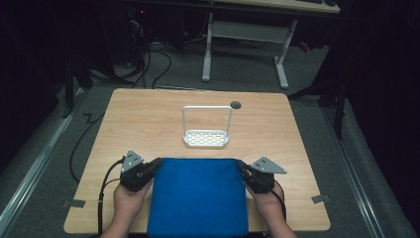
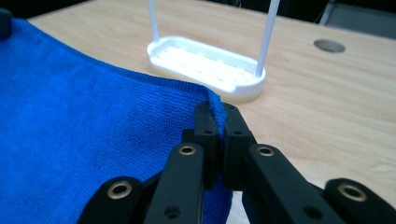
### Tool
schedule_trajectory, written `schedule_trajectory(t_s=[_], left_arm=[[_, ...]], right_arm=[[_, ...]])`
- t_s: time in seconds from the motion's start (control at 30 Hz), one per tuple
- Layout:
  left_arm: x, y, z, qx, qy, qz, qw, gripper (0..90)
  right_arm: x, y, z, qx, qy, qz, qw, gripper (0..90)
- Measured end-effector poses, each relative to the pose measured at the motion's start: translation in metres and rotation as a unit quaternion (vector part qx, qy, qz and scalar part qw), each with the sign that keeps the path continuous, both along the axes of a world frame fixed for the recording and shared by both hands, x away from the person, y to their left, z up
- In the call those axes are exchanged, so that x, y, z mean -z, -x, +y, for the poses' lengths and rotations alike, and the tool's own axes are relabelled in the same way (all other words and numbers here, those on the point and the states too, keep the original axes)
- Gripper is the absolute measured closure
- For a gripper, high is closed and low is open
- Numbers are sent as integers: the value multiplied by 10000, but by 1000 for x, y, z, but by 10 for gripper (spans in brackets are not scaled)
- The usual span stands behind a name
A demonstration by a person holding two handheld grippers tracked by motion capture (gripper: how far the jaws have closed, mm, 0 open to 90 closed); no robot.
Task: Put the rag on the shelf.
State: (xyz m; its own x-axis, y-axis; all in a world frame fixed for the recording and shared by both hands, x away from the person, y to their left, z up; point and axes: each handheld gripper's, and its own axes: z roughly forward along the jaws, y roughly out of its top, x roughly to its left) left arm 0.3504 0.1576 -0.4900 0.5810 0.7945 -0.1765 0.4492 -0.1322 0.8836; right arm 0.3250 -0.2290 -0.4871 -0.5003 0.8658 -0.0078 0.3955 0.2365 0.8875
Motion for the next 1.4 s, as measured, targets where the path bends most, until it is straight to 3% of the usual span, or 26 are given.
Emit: schedule_trajectory(t_s=[0.1, 0.4, 0.6, 0.93, 1.23, 1.4], left_arm=[[-5, 1, 0, 29, 127, 10, 9999, 876], [-24, 2, 1, -42, 283, -201, 9994, 878], [-37, 1, -3, -59, 345, -410, 9985, 878], [-61, -4, -9, -113, 447, -665, 9967, 878], [-89, -12, -13, -196, 502, -991, 9936, 879], [-108, -17, -15, -297, 507, -1234, 9906, 879]], right_arm=[[-6, 1, 0, -3, -84, -88, 9999, 879], [-21, 2, -7, 30, -224, -222, 9995, 881], [-37, 0, -11, 62, -410, -431, 9982, 881], [-68, -4, -13, 129, -501, -819, 9953, 881], [-93, -9, -13, 157, -585, -1088, 9922, 881], [-112, -14, -12, 207, -679, -1296, 9890, 881]])
